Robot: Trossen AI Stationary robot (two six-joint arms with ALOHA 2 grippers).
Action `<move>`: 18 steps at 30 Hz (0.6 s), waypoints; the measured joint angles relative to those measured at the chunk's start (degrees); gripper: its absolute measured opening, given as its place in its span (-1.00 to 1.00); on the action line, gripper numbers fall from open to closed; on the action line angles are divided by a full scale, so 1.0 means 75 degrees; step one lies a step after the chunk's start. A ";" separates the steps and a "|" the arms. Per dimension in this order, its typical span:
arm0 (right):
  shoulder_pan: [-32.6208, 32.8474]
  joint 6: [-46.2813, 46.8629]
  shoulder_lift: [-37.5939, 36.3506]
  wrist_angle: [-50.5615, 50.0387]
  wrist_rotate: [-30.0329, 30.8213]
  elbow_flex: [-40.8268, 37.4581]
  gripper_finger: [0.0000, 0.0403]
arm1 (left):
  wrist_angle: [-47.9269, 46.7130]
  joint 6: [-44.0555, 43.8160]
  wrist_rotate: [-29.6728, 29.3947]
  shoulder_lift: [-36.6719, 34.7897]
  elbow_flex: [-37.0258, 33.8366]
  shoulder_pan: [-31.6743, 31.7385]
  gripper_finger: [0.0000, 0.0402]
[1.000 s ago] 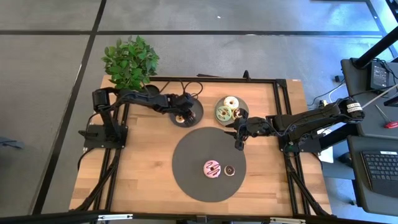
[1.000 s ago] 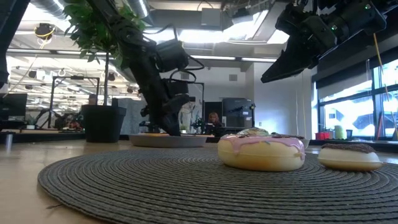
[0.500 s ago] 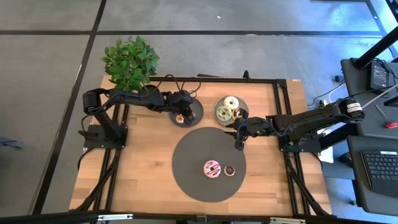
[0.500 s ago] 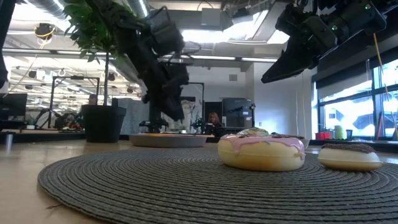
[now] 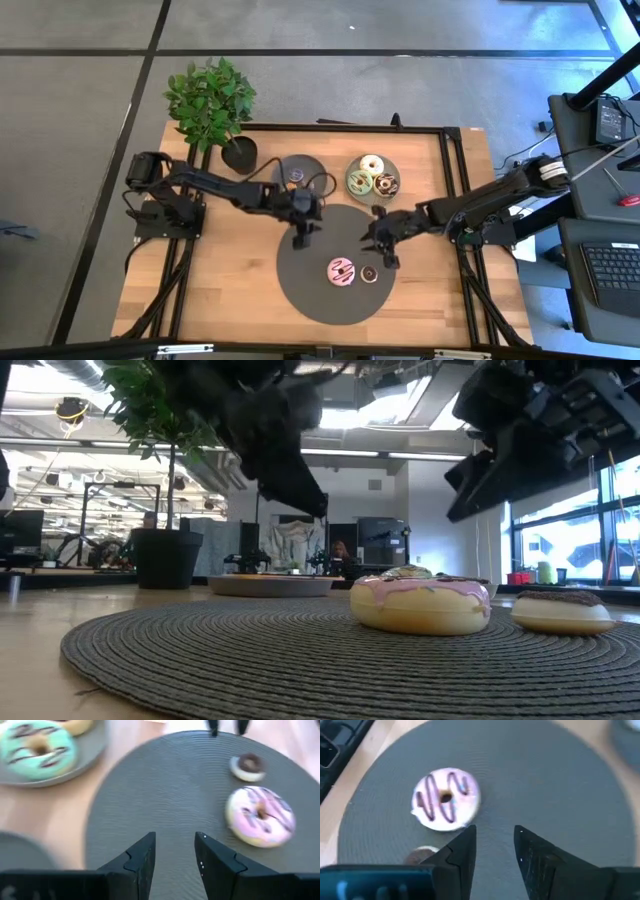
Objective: Pick & Place donuts
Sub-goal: Put the large pink donut on the light gray plate
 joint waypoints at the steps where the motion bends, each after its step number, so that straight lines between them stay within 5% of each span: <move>1: 0.0081 0.0078 0.0196 0.0222 -0.0003 0.0000 -0.33 | 0.0010 0.0004 0.0000 0.0000 0.0000 -0.0124 -0.34; 7: 0.0364 -0.0014 0.1309 0.1068 0.0009 0.0438 -0.33 | -0.0012 -0.0089 -0.0012 0.0000 0.0000 -0.0566 -0.35; 18: 0.0366 -0.0382 0.2780 0.0271 -0.0094 0.1828 -0.33 | -0.0106 -0.0284 -0.0029 0.0000 0.0000 -0.0847 -0.34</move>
